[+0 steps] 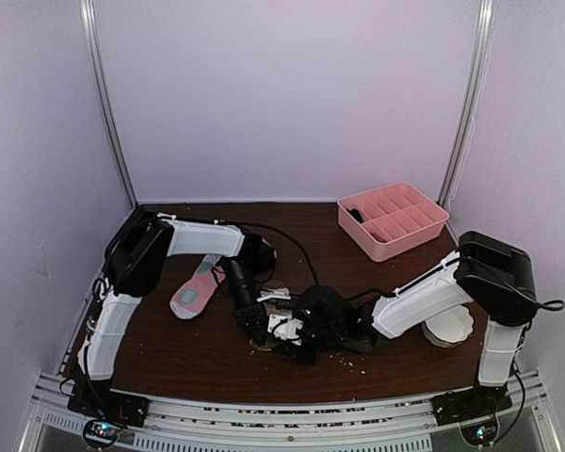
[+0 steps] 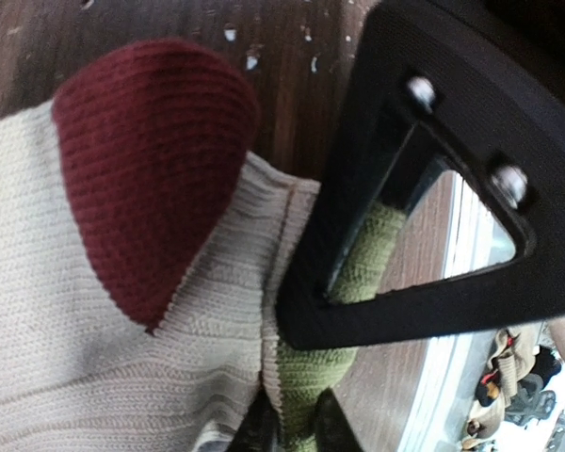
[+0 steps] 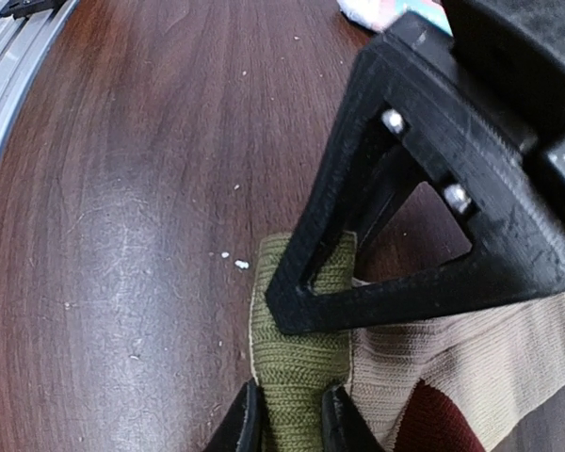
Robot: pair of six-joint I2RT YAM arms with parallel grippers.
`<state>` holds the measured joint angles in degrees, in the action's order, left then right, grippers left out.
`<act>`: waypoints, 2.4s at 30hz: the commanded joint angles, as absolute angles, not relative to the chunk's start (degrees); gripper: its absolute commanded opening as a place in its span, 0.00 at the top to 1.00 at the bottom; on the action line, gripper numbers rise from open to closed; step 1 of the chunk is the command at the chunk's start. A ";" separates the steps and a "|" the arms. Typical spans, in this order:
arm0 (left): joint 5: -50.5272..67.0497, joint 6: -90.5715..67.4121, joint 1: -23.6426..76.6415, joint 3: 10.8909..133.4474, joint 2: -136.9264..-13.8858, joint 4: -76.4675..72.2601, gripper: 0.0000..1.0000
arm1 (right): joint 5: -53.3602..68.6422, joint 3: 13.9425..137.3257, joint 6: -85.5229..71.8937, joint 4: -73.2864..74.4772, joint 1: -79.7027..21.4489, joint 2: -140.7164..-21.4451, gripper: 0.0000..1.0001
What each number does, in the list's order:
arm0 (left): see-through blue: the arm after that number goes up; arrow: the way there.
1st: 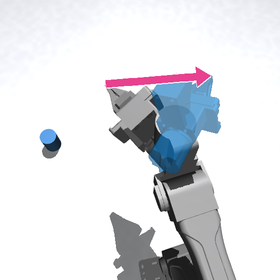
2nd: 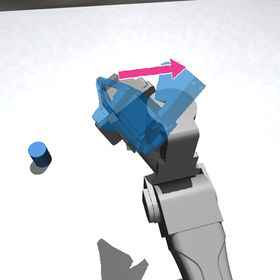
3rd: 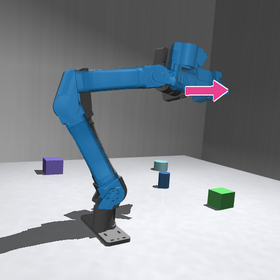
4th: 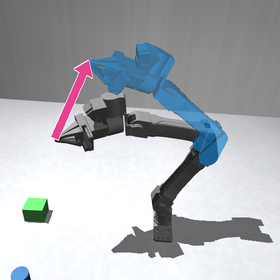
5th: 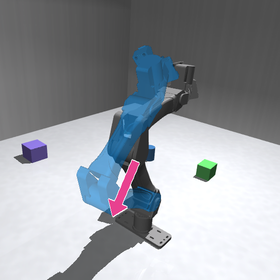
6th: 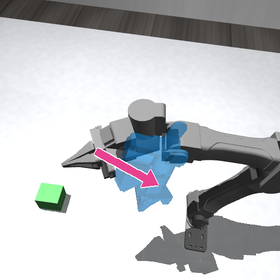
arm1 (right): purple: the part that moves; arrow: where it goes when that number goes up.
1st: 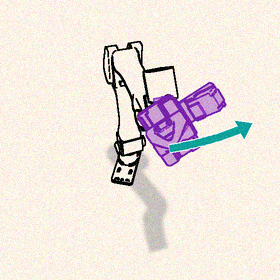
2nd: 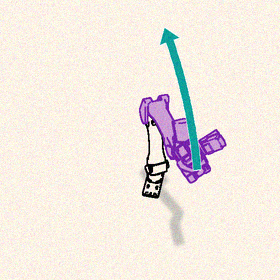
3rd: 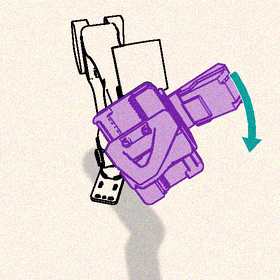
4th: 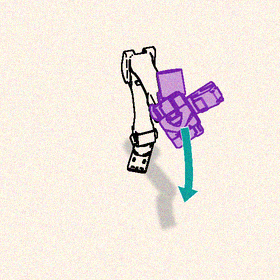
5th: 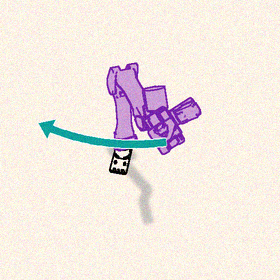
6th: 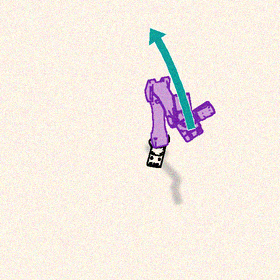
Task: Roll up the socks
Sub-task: Roll the sock at the center of the board.
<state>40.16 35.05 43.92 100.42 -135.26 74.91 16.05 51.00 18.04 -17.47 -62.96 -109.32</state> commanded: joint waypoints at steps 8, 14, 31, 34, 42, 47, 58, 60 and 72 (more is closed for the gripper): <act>33.97 33.62 41.29 99.46 -128.91 66.95 0.14 | 20.42 49.19 14.01 -9.51 -61.85 -113.82 0.94; 16.93 24.98 39.20 87.25 -111.75 48.66 0.02 | 23.86 44.61 9.72 -14.87 -61.63 -113.44 0.99; 13.95 42.54 47.19 60.11 -89.14 35.90 0.36 | 34.71 46.99 -9.29 -15.58 -55.94 -119.01 1.00; 21.11 43.13 48.08 58.10 -89.34 34.74 0.38 | 38.05 47.03 -15.37 -16.56 -53.11 -120.77 1.00; 22.77 44.14 51.06 64.33 -97.06 34.52 0.50 | 40.65 46.30 -22.06 -17.76 -51.12 -122.94 1.00; 22.36 44.95 52.03 67.95 -102.65 34.47 0.58 | 40.14 45.73 -22.59 -17.16 -50.91 -122.80 1.00; 19.41 44.77 52.97 71.18 -109.22 34.92 0.62 | 40.32 44.78 -22.95 -18.35 -50.87 -122.66 1.00; 18.90 44.80 53.23 71.48 -109.90 34.92 0.64 | 40.50 44.82 -23.15 -18.69 -50.81 -122.45 1.00; 17.44 44.29 53.37 70.50 -111.22 36.58 1.00 | 41.33 44.74 -24.48 -20.98 -50.73 -121.35 0.91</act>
